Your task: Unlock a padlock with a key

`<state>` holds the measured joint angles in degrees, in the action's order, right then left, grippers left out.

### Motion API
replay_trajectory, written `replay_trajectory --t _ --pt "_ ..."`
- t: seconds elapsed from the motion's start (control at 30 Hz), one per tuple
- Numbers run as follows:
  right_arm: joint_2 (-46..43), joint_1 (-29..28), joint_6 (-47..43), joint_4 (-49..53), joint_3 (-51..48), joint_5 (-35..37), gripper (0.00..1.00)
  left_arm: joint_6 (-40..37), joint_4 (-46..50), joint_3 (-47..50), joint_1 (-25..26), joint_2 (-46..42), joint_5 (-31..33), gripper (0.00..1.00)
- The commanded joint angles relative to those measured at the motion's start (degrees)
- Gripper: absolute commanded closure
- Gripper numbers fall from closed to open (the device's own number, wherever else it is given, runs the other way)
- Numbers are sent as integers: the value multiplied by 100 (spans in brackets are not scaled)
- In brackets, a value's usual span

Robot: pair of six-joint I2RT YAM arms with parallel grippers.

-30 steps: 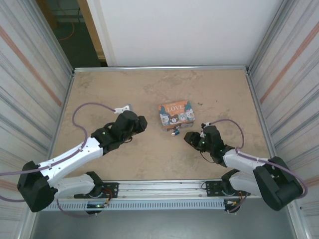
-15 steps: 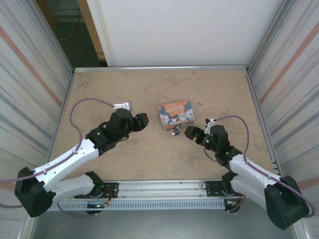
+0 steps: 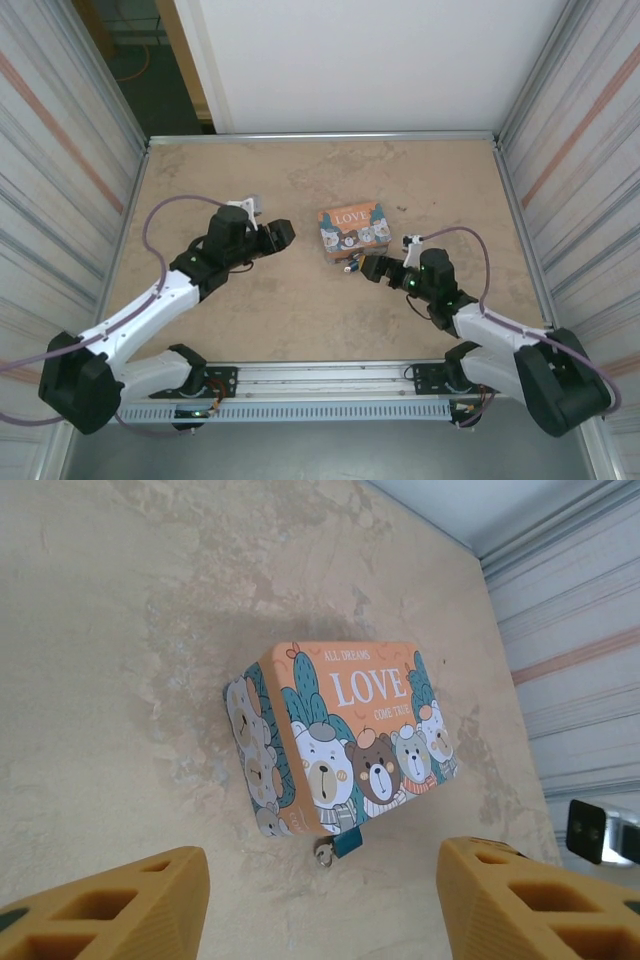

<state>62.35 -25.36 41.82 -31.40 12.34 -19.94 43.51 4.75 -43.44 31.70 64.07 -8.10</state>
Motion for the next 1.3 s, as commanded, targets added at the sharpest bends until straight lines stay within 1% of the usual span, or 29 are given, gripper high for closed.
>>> replay_trajectory --t 0.0,0.1,0.27,0.33,0.67,0.77,0.83,1.13,1.27 --pt "454 58 -387 -566 216 -364 6 9 -385 -126 -213 263 -878 41" --pt "878 58 -515 -724 356 -398 11 12 -489 -214 -369 554 -1164 43" --pt "1491 38 -702 -1046 494 -230 20 -7 -730 -314 -559 1060 -1328 45" --pt "1727 39 -763 -1135 557 -239 22 13 -848 -363 -627 1284 -1440 46" --pt "2491 -55 -957 -1528 758 -120 26 -17 -1170 -774 -665 2312 -1924 48" --pt "2680 -65 -966 -1637 850 -150 29 -49 -1196 -914 -665 2561 -2065 48" --pt "2817 -82 -974 -1702 907 -184 30 -77 -1207 -1011 -665 2727 -2146 48" --pt "3148 -118 -983 -1800 1061 -248 32 -213 -1069 -1531 -665 3480 -2561 49" --pt "3217 -135 -1040 -1809 1060 -297 32 -255 -993 -1688 -665 3715 -2618 50"
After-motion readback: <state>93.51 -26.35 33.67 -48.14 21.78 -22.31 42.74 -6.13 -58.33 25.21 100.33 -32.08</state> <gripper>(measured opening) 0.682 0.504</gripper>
